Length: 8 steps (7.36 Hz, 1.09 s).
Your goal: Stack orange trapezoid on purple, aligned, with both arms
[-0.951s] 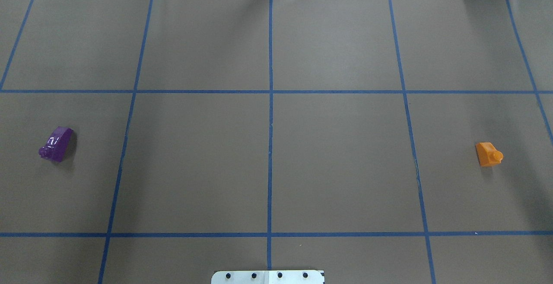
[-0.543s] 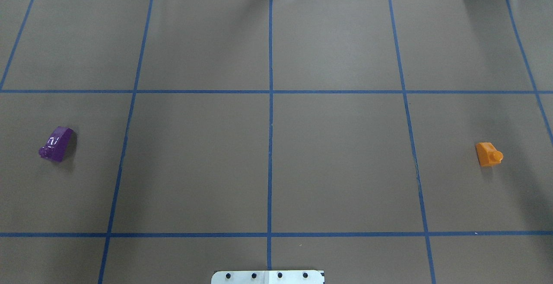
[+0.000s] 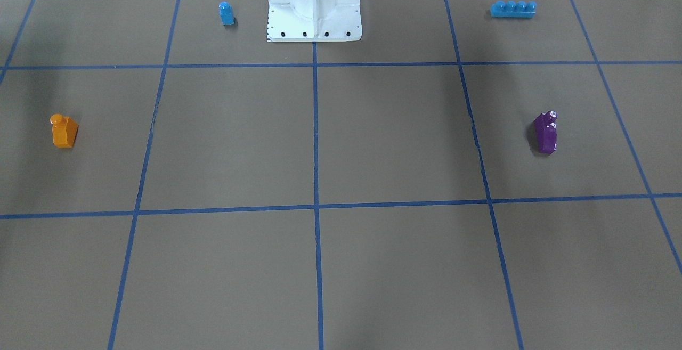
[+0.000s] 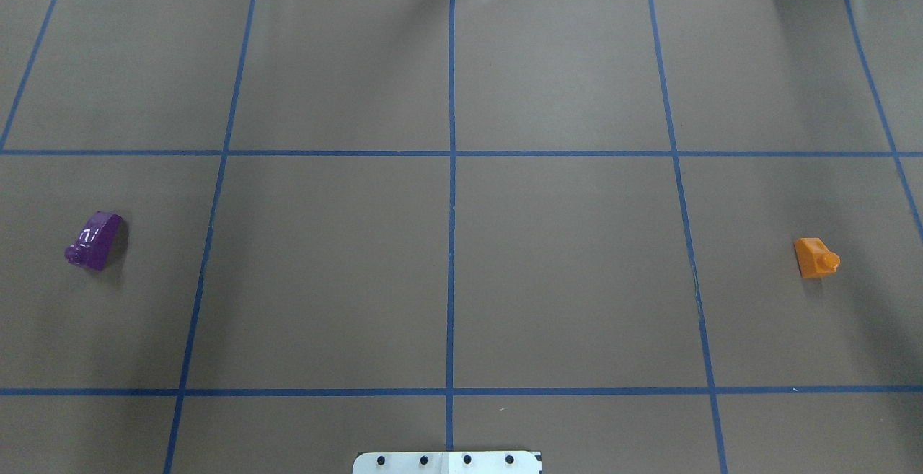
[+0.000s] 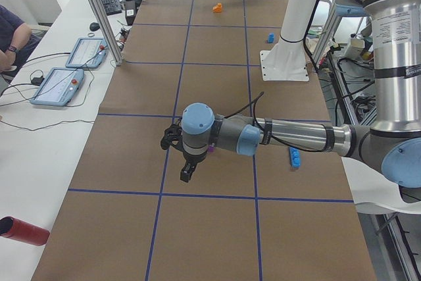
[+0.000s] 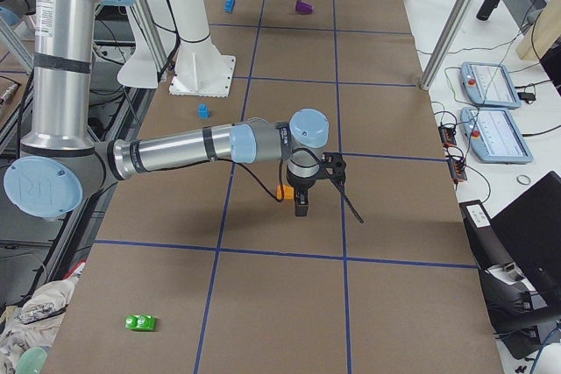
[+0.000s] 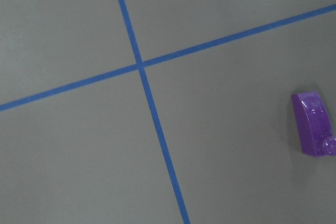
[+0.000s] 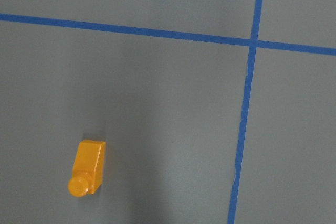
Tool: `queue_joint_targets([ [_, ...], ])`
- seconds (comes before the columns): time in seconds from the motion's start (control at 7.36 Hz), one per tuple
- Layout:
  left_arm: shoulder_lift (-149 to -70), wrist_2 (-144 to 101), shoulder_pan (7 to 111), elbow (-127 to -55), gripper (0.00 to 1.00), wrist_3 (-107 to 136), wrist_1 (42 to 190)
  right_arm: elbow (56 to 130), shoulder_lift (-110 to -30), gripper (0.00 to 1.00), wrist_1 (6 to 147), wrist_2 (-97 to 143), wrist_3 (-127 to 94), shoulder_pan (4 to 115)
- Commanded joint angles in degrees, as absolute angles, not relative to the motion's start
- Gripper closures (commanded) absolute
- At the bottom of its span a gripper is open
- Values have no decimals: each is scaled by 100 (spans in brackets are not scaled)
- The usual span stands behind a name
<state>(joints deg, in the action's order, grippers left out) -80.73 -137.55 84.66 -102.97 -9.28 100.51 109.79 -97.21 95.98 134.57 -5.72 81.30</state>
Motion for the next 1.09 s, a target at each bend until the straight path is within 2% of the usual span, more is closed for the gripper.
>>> queue_joint_targets([
  [0.0,-8112,-14054,7745,-10038,0,-601,10274,11030,-9721,0,9598,13456,-677,8077],
  [0.27,-8104,-13810,7009,-10002,0,1736,11426,11039,-9729,0,9598,13456,-677,8077],
  [0.54,-8138,-12811,5851,-9993,0,3648,12319,11039,-9729,0,9598,13456,-677,8077],
  [0.95,-8489,-12402,5169,-9792,1,3850,12357,11022,-9729,0,9606,13447,-668,8077],
])
